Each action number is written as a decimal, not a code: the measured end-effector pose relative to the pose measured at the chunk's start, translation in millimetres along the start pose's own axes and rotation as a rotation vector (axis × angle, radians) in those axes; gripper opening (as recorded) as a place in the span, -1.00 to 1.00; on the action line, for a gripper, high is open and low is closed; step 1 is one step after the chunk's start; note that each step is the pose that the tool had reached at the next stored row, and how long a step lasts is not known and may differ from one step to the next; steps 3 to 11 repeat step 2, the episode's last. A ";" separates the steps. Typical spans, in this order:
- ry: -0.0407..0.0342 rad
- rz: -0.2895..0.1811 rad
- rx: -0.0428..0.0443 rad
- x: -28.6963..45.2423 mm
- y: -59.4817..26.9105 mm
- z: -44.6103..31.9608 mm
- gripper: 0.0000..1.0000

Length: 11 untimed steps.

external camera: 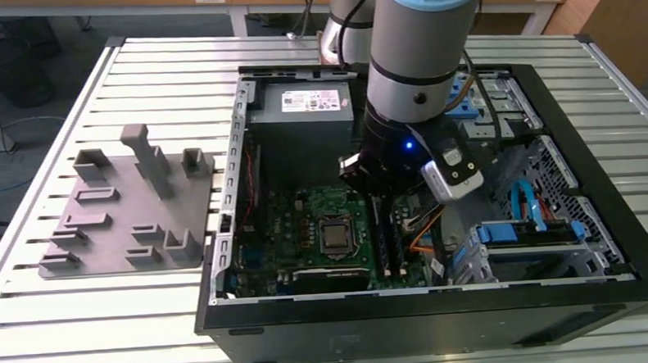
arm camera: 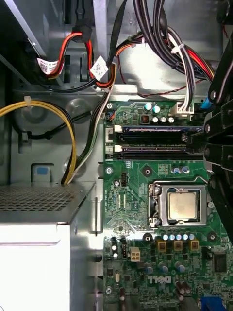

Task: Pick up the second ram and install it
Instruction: 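Press down the second ram until it locks into place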

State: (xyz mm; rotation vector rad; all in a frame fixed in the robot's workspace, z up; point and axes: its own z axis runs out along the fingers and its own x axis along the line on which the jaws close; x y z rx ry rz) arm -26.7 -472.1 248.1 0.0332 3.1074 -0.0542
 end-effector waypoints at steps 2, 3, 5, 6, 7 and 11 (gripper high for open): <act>0.0000 0.000 -0.0001 0.0 0.0 0.0 -0.79; 0.0000 0.000 -0.0001 0.0 0.0 0.0 -0.79; 0.0000 0.000 -0.0001 0.0 0.0 0.0 -0.79; 0.0000 0.000 -0.0001 0.0 0.0 0.0 -0.79; 0.0000 0.000 -0.0001 0.0 0.0 0.0 -0.79; 0.0000 0.000 -0.0001 0.0 0.0 0.0 -0.79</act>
